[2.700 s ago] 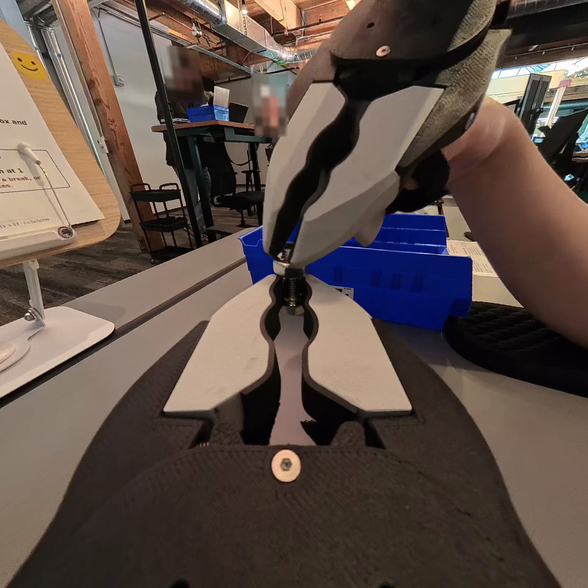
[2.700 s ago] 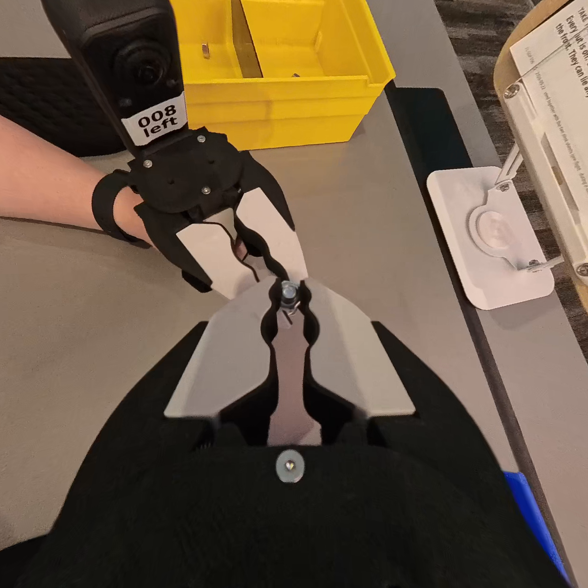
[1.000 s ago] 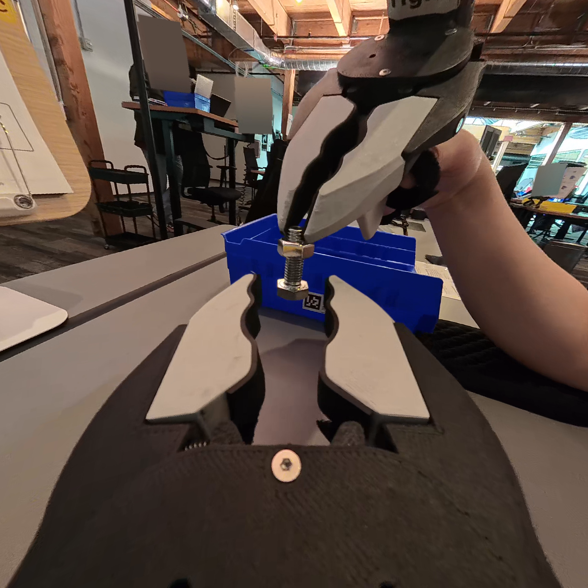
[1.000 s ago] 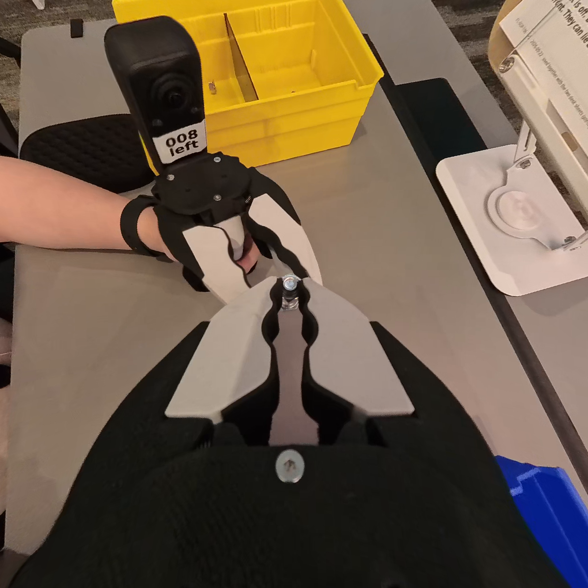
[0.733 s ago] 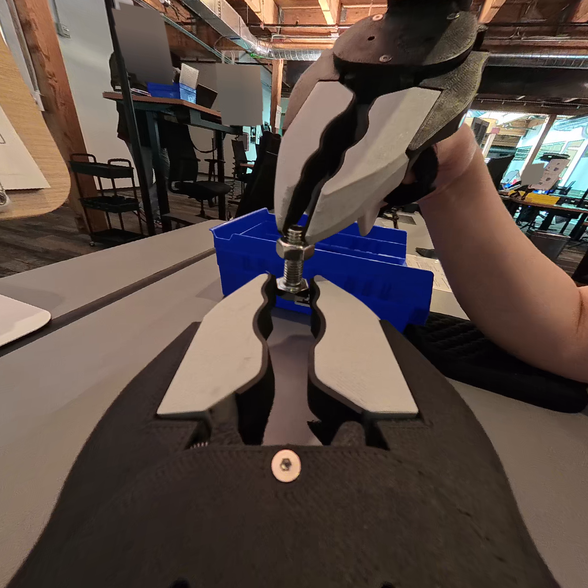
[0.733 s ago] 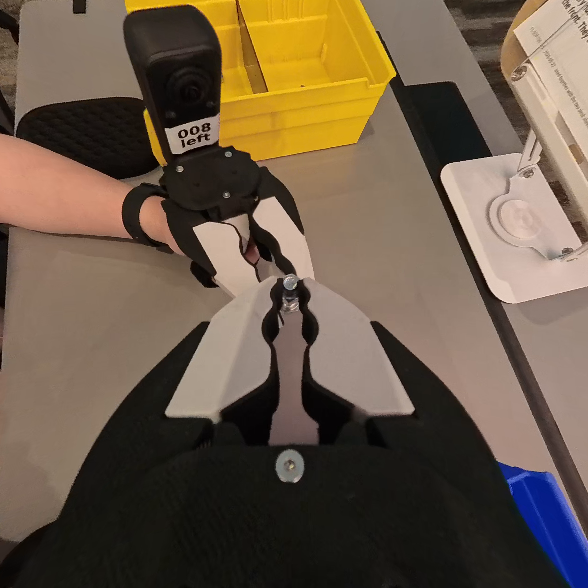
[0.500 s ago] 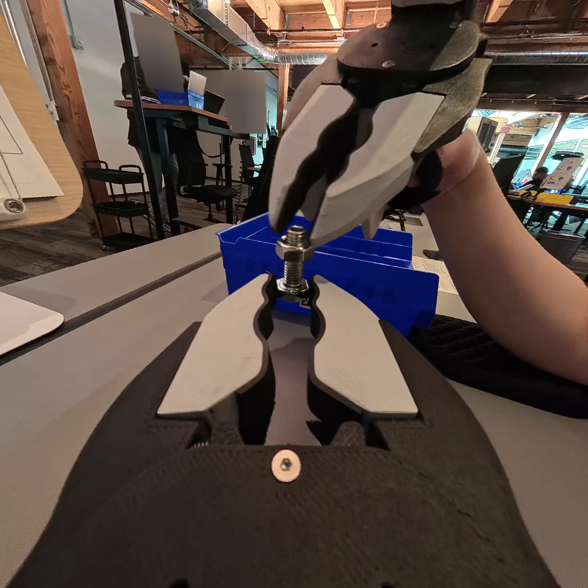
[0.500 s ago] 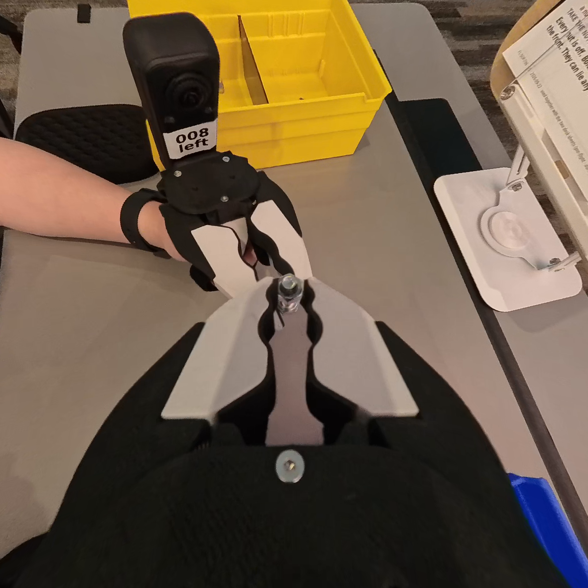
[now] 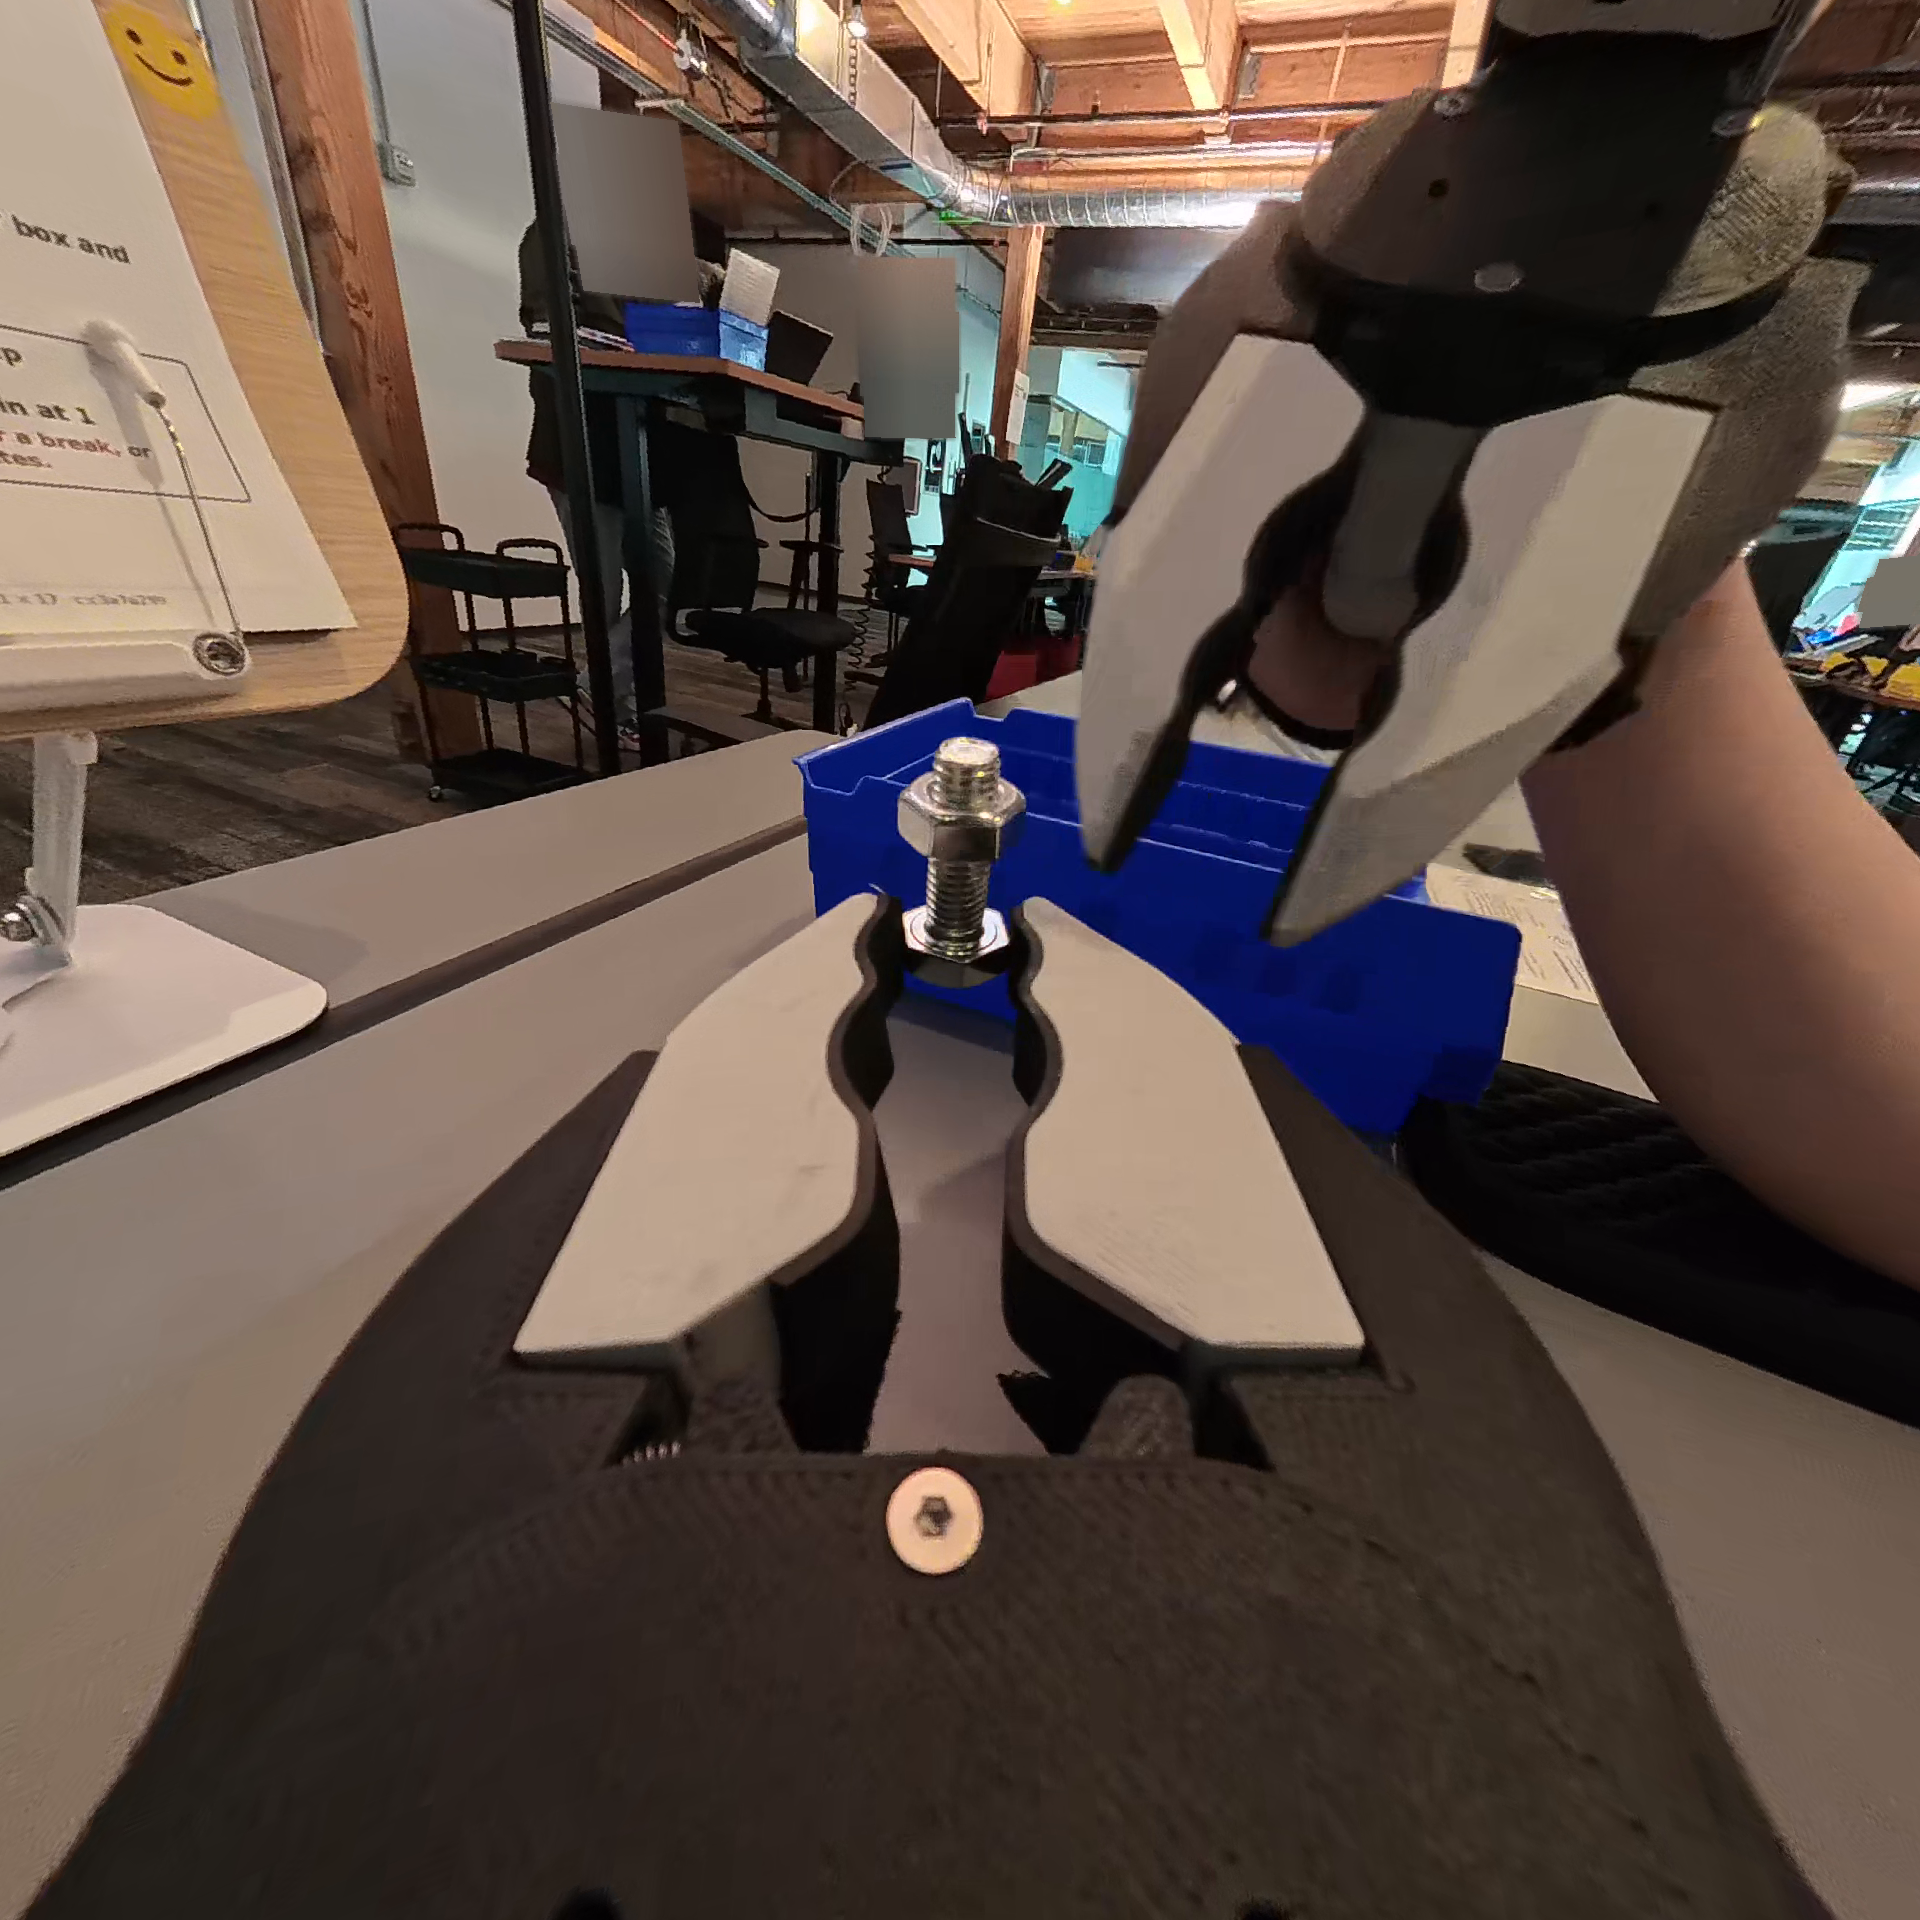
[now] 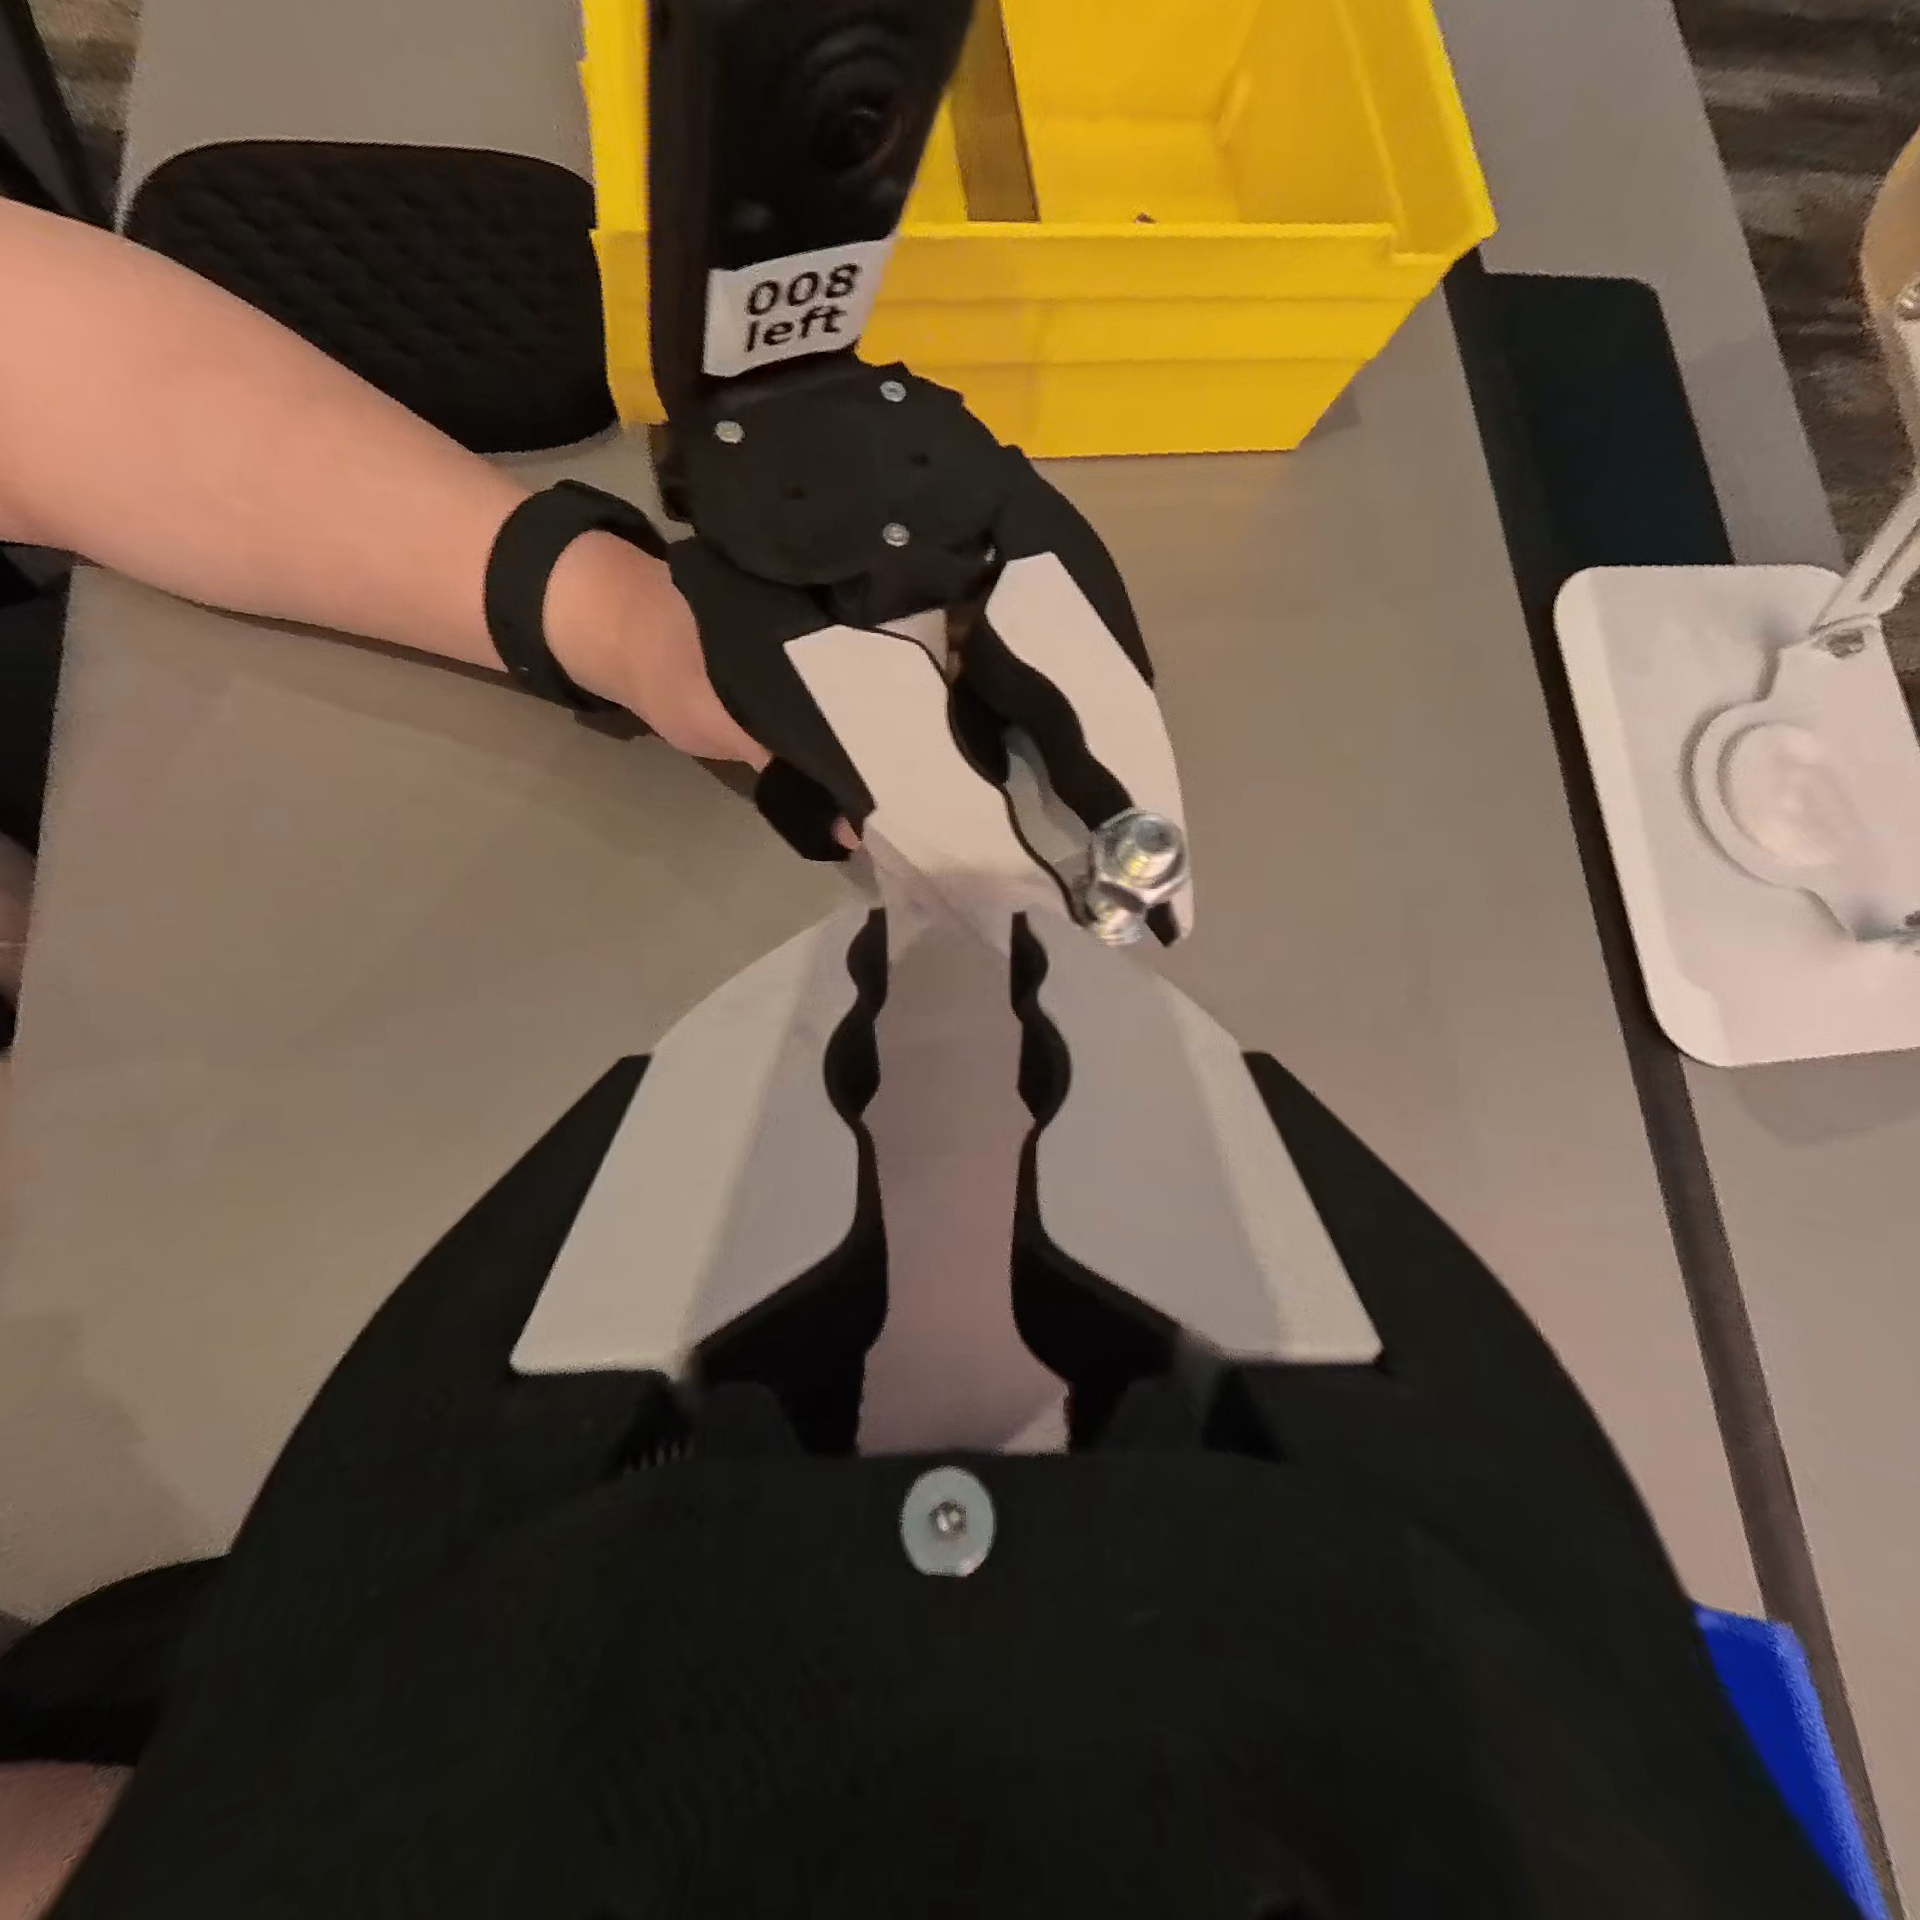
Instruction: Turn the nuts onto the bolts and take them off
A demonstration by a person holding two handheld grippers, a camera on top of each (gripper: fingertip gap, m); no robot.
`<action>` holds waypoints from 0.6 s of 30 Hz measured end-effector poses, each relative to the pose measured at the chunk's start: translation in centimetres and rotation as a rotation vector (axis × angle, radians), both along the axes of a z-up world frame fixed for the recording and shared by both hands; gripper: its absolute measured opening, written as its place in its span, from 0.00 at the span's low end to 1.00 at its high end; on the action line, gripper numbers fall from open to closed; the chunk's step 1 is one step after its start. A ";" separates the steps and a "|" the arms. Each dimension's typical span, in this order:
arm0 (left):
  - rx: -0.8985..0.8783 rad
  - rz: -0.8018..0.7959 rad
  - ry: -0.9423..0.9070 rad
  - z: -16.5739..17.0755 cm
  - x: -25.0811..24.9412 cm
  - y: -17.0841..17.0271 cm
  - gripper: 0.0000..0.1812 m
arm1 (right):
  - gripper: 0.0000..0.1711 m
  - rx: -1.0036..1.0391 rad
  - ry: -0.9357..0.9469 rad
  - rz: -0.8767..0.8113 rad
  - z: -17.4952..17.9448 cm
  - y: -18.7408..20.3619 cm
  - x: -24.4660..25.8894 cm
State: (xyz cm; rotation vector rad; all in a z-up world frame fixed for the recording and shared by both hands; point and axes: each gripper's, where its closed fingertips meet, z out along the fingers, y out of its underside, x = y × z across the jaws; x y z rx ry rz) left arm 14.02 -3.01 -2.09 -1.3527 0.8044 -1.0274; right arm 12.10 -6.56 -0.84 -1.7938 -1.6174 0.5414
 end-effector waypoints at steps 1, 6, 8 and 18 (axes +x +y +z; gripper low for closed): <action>0.006 -0.001 0.004 0.0 0.1 -0.1 0.10 | 0.16 -0.003 -0.003 -0.031 0.0 0.5 0.2; 0.007 -0.007 0.018 -0.2 0.3 -0.2 0.10 | 0.24 -0.006 0.039 -0.134 0.2 2.4 0.2; 0.006 -0.003 0.016 -0.2 0.3 -0.1 0.10 | 0.26 -0.025 0.053 -0.091 0.3 1.6 -0.3; 0.008 -0.012 0.022 -0.3 0.4 -0.3 0.10 | 0.15 0.045 0.157 -0.115 2.8 2.2 -0.7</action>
